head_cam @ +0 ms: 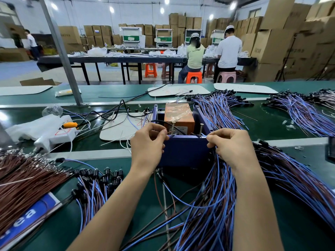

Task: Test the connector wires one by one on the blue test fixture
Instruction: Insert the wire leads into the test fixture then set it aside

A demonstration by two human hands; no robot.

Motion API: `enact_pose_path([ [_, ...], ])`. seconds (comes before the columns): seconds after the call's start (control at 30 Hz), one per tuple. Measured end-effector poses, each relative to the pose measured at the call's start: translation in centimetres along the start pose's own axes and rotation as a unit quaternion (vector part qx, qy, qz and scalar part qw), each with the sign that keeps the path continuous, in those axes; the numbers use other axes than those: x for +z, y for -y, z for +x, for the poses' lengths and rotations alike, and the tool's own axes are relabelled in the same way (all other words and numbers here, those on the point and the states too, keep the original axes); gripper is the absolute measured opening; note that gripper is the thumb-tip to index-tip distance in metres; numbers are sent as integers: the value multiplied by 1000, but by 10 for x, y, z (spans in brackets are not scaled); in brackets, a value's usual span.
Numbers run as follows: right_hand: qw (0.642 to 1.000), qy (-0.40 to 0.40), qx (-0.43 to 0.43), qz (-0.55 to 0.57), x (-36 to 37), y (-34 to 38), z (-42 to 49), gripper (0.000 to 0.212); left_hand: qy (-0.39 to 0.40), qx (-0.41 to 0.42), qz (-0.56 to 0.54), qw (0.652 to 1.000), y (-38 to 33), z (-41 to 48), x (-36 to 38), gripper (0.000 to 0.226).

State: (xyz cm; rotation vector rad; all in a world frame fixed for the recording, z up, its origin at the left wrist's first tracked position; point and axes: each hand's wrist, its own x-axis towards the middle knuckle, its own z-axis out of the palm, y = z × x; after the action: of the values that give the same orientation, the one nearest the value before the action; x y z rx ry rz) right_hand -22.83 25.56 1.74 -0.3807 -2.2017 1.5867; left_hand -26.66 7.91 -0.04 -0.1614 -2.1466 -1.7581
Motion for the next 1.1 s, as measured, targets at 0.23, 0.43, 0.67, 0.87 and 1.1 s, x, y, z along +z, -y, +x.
enact_pose_path([
  [0.23, 1000, -2, 6, 14, -1, 2, -2, 21, -16, 27, 13, 999, -1, 0, -3, 9],
  [0.43, 1000, 0, 11, 22, 0, 3, -3, 22, -16, 21, 10, 1000, 0, 1, -3, 13],
  [0.67, 999, -1, -27, -18, -5, 21, -11, 20, 18, 5, -72, 997, -23, 1, -14, 7],
  [0.87, 982, 133, -80, 112, 6, 57, -34, 16, 232, -97, -243, 937, -55, -10, -22, 24],
  [1.1, 957, 270, -64, 79, -11, 62, -44, 10, 206, -34, -369, 906, -67, -10, -32, 14],
])
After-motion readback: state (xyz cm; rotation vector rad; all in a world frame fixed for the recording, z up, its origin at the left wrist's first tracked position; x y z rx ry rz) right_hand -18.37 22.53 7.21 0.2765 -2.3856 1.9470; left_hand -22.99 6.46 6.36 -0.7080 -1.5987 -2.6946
